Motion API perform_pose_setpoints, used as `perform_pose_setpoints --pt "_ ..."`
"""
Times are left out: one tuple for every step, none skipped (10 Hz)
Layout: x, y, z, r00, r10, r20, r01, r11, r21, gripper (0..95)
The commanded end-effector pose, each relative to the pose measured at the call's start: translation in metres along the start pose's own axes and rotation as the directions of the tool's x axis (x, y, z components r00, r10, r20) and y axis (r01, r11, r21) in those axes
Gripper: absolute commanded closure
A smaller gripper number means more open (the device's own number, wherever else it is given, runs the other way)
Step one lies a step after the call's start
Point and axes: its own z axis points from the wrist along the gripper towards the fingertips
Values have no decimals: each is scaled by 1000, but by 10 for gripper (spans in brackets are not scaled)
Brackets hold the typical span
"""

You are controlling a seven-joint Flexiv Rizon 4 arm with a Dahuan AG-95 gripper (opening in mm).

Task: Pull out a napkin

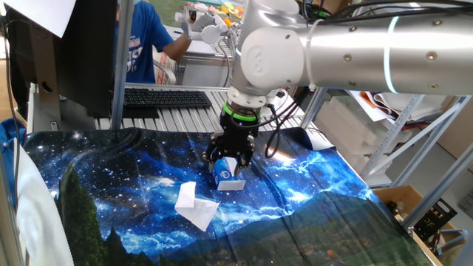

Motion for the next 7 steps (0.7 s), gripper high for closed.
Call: perform_pose_setpoints --pt "-2 1 0 1000 15 -3 -15 1000 3 380" --pt "-2 1 0 1000 24 -2 -24 1000 6 380" --pt "-3 1 1 999 36 -1 -36 999 8 380" --pt "-4 1 1 999 47 -2 -47 999 7 380" --pt "-4 1 1 998 56 -3 -56 998 8 380" --pt "-4 1 1 998 61 -6 -61 998 9 380" --pt "-5 1 2 998 66 -6 -66 998 9 380"
